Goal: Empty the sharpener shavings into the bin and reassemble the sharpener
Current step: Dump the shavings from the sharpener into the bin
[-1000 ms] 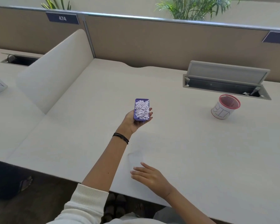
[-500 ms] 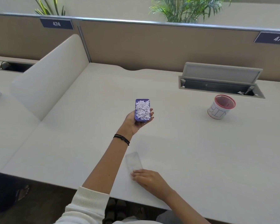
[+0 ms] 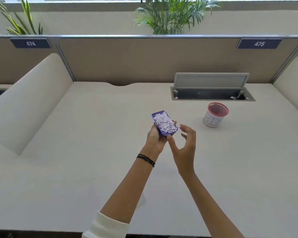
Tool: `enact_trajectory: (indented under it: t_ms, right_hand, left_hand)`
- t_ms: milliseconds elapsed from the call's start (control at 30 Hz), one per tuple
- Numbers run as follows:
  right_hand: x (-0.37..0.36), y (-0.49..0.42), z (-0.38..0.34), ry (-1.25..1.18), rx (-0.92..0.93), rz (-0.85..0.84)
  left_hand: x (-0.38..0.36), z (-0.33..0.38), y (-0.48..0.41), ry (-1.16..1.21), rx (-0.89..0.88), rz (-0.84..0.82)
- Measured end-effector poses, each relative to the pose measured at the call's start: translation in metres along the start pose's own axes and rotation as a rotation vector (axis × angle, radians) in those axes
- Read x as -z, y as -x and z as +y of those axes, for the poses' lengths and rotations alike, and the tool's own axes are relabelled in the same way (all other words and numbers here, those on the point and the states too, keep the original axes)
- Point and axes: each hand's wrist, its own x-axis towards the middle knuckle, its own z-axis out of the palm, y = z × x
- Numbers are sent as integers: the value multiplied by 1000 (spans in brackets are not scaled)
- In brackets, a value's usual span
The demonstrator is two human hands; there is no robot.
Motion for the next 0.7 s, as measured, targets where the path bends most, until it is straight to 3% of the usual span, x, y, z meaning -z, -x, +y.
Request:
enact_trajectory:
  t_ms: [233,467,700]
  right_hand:
    - [4,-25,11,-27,-127,28]
    - [9,-45,31,-80,-116,106]
    - [25,-70,66,-212,-179,93]
  left_hand:
    - [-32,-24,-14,-37,25,15]
    - [-44,-37,-28,-56,46,-58]
    - [-39,-48,-55,-287,18,-121]
